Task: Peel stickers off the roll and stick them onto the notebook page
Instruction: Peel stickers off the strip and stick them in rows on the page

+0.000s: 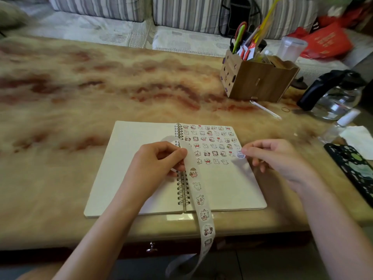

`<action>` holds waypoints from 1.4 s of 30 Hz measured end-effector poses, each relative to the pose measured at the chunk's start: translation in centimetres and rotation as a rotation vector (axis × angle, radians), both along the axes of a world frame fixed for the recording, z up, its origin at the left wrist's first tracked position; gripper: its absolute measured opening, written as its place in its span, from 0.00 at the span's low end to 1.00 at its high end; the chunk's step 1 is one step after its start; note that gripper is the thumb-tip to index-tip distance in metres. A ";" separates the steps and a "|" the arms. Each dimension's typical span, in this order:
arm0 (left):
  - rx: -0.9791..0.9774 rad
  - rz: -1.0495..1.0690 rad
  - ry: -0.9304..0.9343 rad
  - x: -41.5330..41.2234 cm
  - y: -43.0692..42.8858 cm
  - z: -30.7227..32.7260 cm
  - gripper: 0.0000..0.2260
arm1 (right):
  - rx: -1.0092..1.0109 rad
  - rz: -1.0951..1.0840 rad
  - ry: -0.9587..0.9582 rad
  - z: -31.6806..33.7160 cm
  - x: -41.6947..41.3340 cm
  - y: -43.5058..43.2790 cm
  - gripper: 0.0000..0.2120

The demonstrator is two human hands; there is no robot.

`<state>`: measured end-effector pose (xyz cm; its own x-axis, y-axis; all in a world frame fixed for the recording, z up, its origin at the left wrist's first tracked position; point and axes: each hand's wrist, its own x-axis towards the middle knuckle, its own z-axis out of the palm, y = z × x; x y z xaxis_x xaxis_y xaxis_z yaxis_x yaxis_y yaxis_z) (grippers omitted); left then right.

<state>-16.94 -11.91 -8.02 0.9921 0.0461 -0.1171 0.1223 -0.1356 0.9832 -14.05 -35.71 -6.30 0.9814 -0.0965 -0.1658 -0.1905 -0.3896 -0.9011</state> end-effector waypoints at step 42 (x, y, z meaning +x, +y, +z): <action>0.064 -0.002 0.029 0.0 0.0 0.0 0.06 | -0.118 0.015 -0.055 -2.2 0.5 1.2 0.06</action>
<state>-16.97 -11.92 -8.07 0.9884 0.0525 -0.1426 0.1503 -0.1985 0.9685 -13.53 -34.55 -8.52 0.9902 -0.0973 -0.1004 -0.1357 -0.4963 -0.8575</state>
